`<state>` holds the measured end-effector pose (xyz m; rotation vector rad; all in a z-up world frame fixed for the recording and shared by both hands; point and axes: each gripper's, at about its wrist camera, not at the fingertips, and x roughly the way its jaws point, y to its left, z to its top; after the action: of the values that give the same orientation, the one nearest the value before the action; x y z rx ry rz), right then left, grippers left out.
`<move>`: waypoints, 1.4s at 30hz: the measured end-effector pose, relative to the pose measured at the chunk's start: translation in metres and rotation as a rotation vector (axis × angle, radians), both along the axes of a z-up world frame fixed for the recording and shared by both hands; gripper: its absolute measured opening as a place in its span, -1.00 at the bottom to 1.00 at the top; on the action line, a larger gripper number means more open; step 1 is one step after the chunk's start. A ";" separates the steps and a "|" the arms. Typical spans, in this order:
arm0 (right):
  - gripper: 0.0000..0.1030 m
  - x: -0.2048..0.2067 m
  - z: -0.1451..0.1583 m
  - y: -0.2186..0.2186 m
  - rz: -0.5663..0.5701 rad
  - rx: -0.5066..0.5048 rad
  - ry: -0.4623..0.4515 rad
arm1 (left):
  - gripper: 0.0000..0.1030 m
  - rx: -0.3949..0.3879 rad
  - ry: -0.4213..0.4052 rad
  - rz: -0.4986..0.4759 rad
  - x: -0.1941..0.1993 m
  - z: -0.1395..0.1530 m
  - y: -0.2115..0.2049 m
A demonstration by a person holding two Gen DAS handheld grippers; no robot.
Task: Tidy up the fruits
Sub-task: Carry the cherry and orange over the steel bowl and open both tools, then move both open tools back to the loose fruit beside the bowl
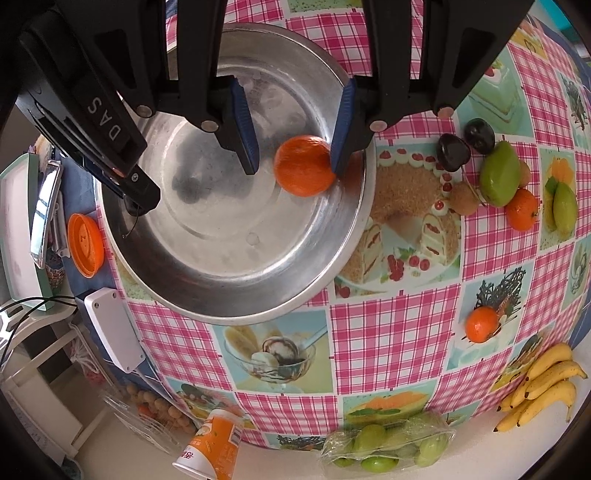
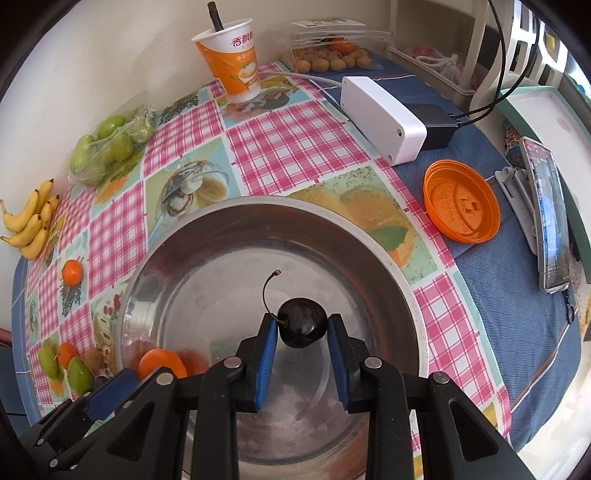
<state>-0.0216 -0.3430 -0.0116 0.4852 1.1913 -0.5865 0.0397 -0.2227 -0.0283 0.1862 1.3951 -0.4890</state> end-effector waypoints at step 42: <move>0.80 0.009 0.011 0.031 0.164 0.002 -0.027 | 0.77 0.060 -0.101 0.337 0.036 0.013 0.173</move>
<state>-0.0130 -0.3119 -0.0007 0.3915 1.1930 -0.4373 0.0756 -0.0500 -0.0154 0.0220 1.3103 -0.1562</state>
